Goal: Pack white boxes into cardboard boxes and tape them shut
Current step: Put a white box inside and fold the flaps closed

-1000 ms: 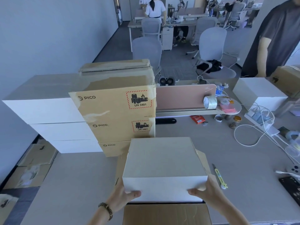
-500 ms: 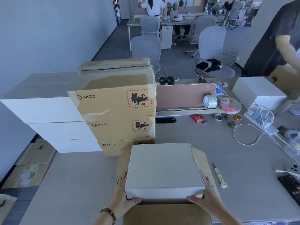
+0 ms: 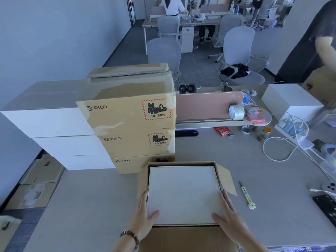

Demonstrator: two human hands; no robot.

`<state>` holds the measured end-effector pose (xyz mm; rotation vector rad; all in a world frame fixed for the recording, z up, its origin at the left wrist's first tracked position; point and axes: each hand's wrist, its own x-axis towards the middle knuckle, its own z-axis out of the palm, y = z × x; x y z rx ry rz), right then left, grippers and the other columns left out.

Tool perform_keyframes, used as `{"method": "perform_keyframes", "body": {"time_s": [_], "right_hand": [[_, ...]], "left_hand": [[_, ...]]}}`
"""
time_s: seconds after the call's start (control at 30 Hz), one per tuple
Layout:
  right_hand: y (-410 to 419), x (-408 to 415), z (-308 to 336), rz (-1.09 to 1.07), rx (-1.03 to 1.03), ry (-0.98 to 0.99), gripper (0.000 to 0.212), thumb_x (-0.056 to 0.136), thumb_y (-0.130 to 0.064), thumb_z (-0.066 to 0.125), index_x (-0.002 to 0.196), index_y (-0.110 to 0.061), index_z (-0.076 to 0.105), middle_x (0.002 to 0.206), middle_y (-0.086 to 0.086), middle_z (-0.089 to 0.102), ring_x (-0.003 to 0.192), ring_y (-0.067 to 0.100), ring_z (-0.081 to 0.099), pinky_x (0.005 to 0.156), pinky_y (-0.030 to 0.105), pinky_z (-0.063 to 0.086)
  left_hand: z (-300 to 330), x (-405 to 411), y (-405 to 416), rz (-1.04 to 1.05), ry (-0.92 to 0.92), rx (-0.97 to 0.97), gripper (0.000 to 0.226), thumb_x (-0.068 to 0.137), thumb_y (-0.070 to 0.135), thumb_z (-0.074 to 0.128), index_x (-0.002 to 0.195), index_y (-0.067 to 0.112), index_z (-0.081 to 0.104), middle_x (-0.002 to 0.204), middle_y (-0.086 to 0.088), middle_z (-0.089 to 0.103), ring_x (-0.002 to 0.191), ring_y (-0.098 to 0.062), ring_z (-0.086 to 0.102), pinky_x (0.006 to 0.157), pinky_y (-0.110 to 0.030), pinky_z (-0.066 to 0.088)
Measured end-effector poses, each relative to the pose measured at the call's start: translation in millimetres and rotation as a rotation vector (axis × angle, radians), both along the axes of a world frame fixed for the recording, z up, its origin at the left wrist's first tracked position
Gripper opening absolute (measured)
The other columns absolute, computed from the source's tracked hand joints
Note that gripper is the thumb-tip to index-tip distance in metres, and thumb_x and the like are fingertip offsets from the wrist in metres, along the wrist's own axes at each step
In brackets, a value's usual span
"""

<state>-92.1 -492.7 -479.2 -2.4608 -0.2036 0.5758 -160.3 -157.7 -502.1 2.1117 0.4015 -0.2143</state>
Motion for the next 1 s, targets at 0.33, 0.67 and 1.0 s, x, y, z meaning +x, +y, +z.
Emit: {"method": "perform_keyframes", "body": {"time_s": [0.33,0.67,1.0], "right_hand": [[4.1,23.6,4.6,-0.141,-0.075,-0.172,0.08,0.093,-0.047,0.061,0.159,-0.026,0.021,0.163,-0.006,0.021,0.148,0.017,0.025,0.117,0.035,0.027],[5.7,31.3,-2.8,-0.046,-0.081,-0.048,0.081,0.1,-0.047,0.052,0.161,-0.028,0.002,0.167,-0.013,0.009,0.151,0.012,0.023,0.112,0.031,0.034],[-15.9,10.2,-1.9,-0.057,0.021,0.008,0.083,0.095,-0.046,0.06,0.16,-0.028,0.011,0.161,-0.013,0.027,0.147,0.013,0.032,0.11,0.031,0.033]], "left_hand": [[-7.0,16.5,13.4,0.004,0.031,0.203,0.105,0.083,0.059,0.066,0.158,0.021,0.003,0.163,0.009,0.004,0.152,-0.016,0.007,0.123,-0.04,0.015],[-11.4,7.1,-3.1,-0.043,0.046,0.093,0.091,0.097,0.047,0.053,0.156,0.03,-0.015,0.159,0.021,-0.015,0.151,-0.007,-0.006,0.124,-0.036,0.007],[2.7,-29.3,-17.4,0.005,0.039,-0.013,0.096,0.089,0.056,0.059,0.157,0.026,-0.001,0.161,0.017,0.003,0.15,-0.005,0.007,0.124,-0.034,0.01]]}}
